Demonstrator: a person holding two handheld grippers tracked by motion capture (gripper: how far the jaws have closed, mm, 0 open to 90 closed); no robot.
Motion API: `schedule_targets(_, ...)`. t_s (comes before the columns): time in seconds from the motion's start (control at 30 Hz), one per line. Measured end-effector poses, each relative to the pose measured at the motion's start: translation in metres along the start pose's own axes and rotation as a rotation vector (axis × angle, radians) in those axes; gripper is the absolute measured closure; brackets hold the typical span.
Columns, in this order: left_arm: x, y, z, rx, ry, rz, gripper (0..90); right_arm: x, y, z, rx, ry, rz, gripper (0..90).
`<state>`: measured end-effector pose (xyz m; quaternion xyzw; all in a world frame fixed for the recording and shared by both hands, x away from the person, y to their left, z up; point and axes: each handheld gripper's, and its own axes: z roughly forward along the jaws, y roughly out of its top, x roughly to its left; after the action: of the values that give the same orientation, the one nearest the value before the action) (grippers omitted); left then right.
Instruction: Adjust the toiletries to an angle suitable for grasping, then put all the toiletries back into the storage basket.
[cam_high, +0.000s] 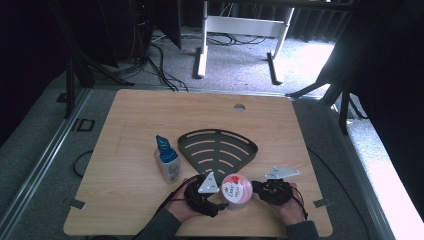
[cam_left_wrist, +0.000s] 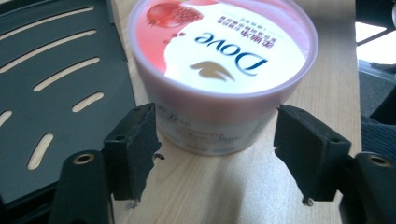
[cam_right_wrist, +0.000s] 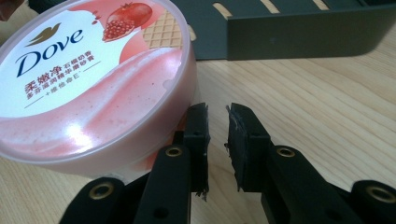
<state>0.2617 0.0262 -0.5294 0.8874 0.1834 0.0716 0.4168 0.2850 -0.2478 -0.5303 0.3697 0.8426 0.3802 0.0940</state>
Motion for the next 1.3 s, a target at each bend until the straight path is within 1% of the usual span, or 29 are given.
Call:
schedule_targets(0.07, -0.001, -0.002, -0.001, -0.003, 0.009, 0.000, 28.0, 0.003, 0.001, 0.001, -0.001, 0.001, -0.009, 77.7)
schedule_targets(0.13, -0.001, -0.005, -0.003, -0.007, 0.006, -0.003, 27.9, 0.005, 0.002, 0.003, -0.001, 0.003, -0.014, 77.9)
schedule_targets(0.2, 0.000, -0.006, -0.002, 0.002, 0.000, -0.006, 27.5, 0.006, 0.002, 0.003, -0.001, 0.007, -0.017, 78.0)
schedule_targets(0.23, -0.001, -0.007, -0.002, 0.008, 0.008, -0.004, 27.5, 0.007, 0.002, 0.004, -0.004, 0.012, -0.026, 78.0)
schedule_targets(0.3, -0.001, -0.009, -0.002, 0.010, 0.009, -0.003, 25.8, 0.008, 0.003, 0.006, -0.004, 0.019, -0.027, 77.9)
schedule_targets(0.37, 0.000, -0.011, -0.003, 0.002, 0.005, -0.004, 25.6, 0.010, 0.005, 0.007, -0.002, 0.011, -0.033, 76.2)
schedule_targets(0.4, 0.000, -0.011, -0.003, 0.000, 0.006, 0.000, 25.7, 0.009, 0.005, 0.009, -0.002, 0.011, -0.031, 72.1)
schedule_targets(0.43, 0.000, -0.011, -0.003, 0.000, 0.006, 0.000, 25.8, 0.009, 0.005, 0.009, -0.002, 0.011, -0.031, 72.1)
schedule_targets(0.47, 0.000, -0.012, -0.002, -0.001, 0.008, 0.007, 25.9, 0.005, 0.005, 0.009, -0.001, 0.017, -0.036, 66.2)
schedule_targets(0.57, 0.001, -0.013, -0.002, -0.001, 0.002, 0.005, 26.6, 0.002, 0.003, 0.009, 0.000, 0.021, -0.046, 63.9)
schedule_targets(0.63, 0.002, -0.014, -0.002, -0.004, -0.003, -0.002, 26.9, -0.002, 0.000, 0.007, -0.001, 0.041, -0.056, 61.9)
schedule_targets(0.7, 0.002, -0.015, -0.002, -0.004, -0.006, -0.002, 27.2, -0.005, -0.003, 0.005, 0.011, 0.054, -0.070, 60.2)
schedule_targets(0.73, 0.003, -0.015, -0.002, -0.002, -0.006, 0.000, 27.2, -0.006, -0.006, 0.003, 0.017, 0.067, -0.095, 58.8)
schedule_targets(0.77, 0.003, -0.015, -0.002, -0.002, -0.006, 0.000, 27.1, -0.006, -0.007, 0.002, 0.019, 0.077, -0.104, 58.6)
schedule_targets(0.83, 0.003, -0.016, -0.001, 0.006, -0.005, 0.006, 27.4, -0.005, -0.010, 0.000, 0.022, 0.090, -0.135, 56.2)
schedule_targets(0.87, 0.003, -0.016, -0.001, 0.006, -0.005, 0.006, 27.5, -0.005, -0.010, 0.000, 0.022, 0.090, -0.135, 56.2)
schedule_targets(0.9, 0.003, -0.016, -0.001, 0.006, -0.005, 0.006, 27.5, -0.005, -0.012, -0.001, 0.023, 0.102, -0.148, 56.2)
schedule_targets(0.93, 0.003, -0.016, 0.000, 0.010, -0.007, 0.008, 27.5, -0.005, -0.012, -0.001, 0.023, 0.102, -0.148, 54.5)
schedule_targets(0.97, 0.003, -0.017, 0.000, 0.010, -0.009, 0.009, 28.0, -0.002, -0.014, -0.002, 0.019, 0.117, -0.170, 53.2)
schedule_targets(1.03, 0.004, -0.017, 0.000, 0.007, -0.014, 0.007, 28.2, 0.001, -0.016, -0.004, 0.008, 0.142, -0.191, 53.1)
schedule_targets(1.1, 0.005, -0.017, 0.000, 0.002, -0.020, 0.003, 28.1, 0.003, -0.016, -0.004, 0.005, 0.166, -0.204, 53.1)
schedule_targets(1.2, 0.005, -0.018, 0.000, -0.002, -0.021, 0.004, 28.2, 0.004, -0.018, -0.003, 0.011, 0.166, -0.212, 53.1)
schedule_targets(1.3, 0.005, -0.018, 0.000, -0.002, -0.021, 0.008, 28.1, 0.006, -0.019, -0.003, -0.002, 0.190, -0.219, 49.9)
